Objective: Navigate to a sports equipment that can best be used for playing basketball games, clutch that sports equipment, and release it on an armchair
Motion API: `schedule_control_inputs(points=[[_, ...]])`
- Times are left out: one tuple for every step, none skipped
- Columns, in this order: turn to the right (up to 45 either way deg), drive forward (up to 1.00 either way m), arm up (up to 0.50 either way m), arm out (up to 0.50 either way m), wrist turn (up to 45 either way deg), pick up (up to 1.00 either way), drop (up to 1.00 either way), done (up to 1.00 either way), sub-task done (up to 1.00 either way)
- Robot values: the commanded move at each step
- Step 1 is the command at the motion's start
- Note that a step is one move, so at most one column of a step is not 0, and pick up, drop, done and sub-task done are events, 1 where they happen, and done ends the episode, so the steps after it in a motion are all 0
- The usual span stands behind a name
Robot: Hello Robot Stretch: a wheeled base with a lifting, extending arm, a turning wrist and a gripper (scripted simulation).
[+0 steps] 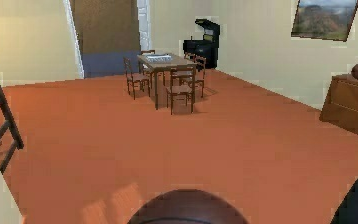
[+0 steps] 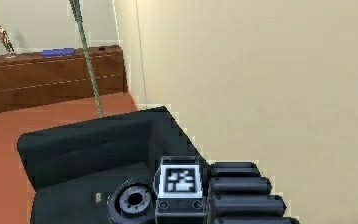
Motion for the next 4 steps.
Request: schedule_control_inputs(points=[[0.0, 0.0, 0.0, 0.46, 0.0, 0.0, 0.0, 0.0, 0.0], [0.0, 0.0, 0.0, 0.0, 39.0, 0.0, 0.0, 0.0, 0.0], [0.0, 0.0, -0.36, 0.0, 0.0, 0.0, 0.0, 0.0, 0.0], [0.0, 0.0, -0.32, 0.0, 0.0, 0.0, 0.0, 0.0, 0.0]])
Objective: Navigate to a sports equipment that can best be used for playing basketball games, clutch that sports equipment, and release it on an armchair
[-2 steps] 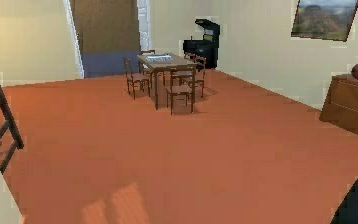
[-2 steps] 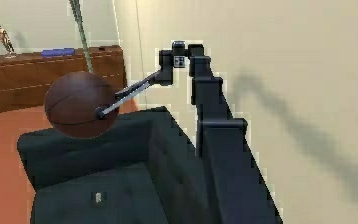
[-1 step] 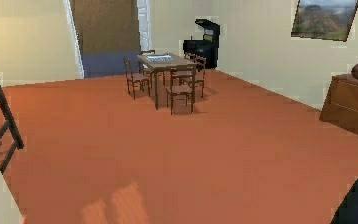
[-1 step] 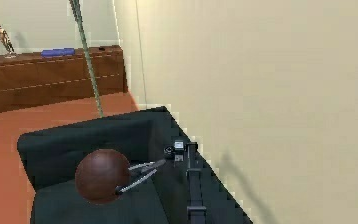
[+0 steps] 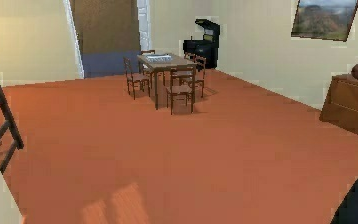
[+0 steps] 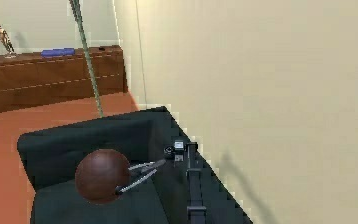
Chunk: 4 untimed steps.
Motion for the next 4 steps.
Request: schedule_control_inputs(points=[[0.0, 0.0, 0.0, 0.0, 0.0, 0.0, 1.0, 0.0, 0.0], [0.0, 0.0, 0.1, 0.0, 0.0, 0.0, 0.0, 0.0, 0.0], [0.0, 0.0, 0.0, -0.08, 0.0, 0.0, 0.0, 0.0, 0.0], [0.0, 0.0, 0.0, 0.0, 0.0, 0.0, 0.0, 1.0, 0.0]])
